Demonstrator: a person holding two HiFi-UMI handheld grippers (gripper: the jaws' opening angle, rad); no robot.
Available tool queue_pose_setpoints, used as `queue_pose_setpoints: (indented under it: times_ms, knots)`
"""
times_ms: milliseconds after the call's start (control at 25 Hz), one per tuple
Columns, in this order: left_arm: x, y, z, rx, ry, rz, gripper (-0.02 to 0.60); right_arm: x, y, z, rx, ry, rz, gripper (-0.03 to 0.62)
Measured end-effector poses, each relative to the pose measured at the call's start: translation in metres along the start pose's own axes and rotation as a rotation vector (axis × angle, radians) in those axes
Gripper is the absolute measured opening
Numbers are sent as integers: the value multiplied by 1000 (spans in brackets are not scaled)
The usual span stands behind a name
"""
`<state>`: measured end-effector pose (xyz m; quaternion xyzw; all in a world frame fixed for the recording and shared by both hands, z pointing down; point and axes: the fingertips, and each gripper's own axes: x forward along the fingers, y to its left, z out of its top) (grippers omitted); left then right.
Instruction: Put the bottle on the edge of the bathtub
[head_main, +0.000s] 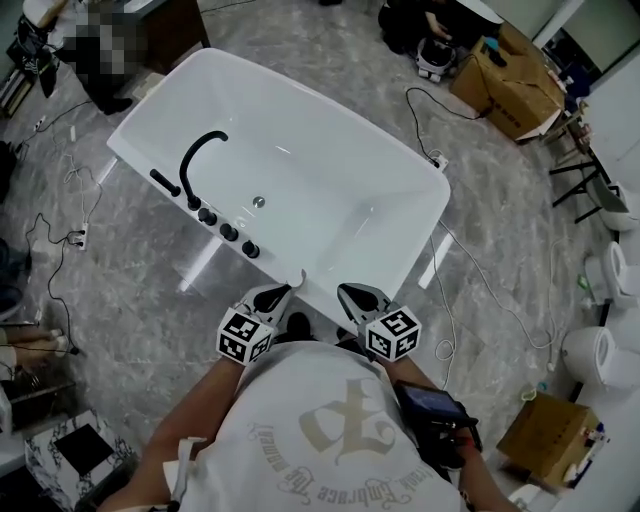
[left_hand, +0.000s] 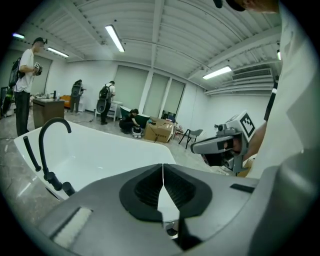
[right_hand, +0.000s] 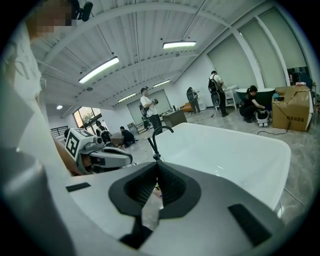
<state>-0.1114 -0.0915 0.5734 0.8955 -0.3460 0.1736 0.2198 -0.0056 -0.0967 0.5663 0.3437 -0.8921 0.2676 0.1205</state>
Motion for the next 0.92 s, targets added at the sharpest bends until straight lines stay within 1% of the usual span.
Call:
queue_pose_setpoints:
  times_ms: [80,240,400,520,920]
  knots:
    - [-1,-1,5,-15,-18,-14,6,1,-1,-1,4,-4,-3,6]
    - [-2,-4,13,-12,-50,-43,6,3,0,-1,7,-6,-2,6]
    - [-3,0,18,-53,-77,-46,6,6,1,1,10,-7,1,6]
    - [-4,1,20,-75,-83,-53,6,6,0,2,11,-5,1,6]
    - [-8,10,18,-86,-86,-41,6,12,2,2,4,8,-3,6]
